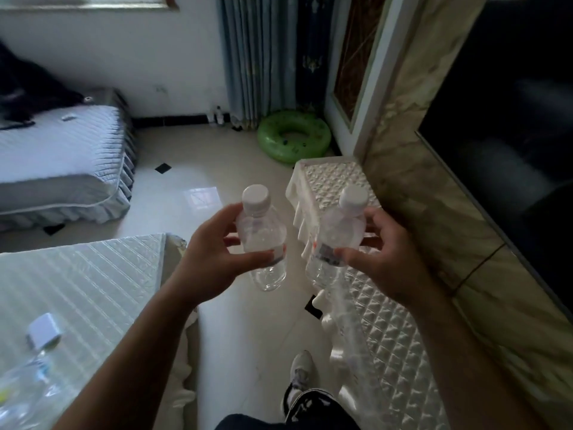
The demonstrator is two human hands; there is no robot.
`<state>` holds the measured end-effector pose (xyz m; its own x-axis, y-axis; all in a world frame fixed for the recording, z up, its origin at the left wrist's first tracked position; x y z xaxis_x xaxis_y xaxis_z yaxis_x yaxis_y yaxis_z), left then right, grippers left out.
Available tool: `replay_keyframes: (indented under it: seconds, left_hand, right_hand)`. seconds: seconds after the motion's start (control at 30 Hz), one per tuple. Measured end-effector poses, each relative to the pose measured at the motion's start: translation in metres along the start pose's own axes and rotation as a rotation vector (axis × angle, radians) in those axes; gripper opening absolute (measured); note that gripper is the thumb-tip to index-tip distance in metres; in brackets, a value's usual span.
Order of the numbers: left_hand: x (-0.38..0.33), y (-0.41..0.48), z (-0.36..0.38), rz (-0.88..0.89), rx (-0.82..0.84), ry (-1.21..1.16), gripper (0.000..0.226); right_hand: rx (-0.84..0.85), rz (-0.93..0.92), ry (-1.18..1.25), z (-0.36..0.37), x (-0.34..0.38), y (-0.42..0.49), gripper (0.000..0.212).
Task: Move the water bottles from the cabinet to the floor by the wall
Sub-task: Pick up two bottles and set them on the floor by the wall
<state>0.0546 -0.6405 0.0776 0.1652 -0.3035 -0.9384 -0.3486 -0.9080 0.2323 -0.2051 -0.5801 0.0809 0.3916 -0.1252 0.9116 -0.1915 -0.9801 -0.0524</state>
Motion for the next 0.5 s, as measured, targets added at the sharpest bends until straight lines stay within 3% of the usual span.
replay_keyframes:
  seconds: [0.5]
  left_hand:
    - [0.021, 0.157, -0.012, -0.032, -0.157, 0.055, 0.069]
  right_hand:
    - [0.178, -0.095, 0.012, -0.008, 0.02, 0.21, 0.064]
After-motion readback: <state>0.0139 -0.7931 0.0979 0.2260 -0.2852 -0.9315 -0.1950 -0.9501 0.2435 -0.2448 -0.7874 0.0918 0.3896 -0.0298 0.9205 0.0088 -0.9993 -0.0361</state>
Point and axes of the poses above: each hand's wrist, its own y-axis towards the middle knuckle, its own z-axis out of the palm, x = y × z, the point moved 1 cm from there along y, towards the middle knuckle, and after that the axes turned 6 degrees about z, right-handed, at the moved point
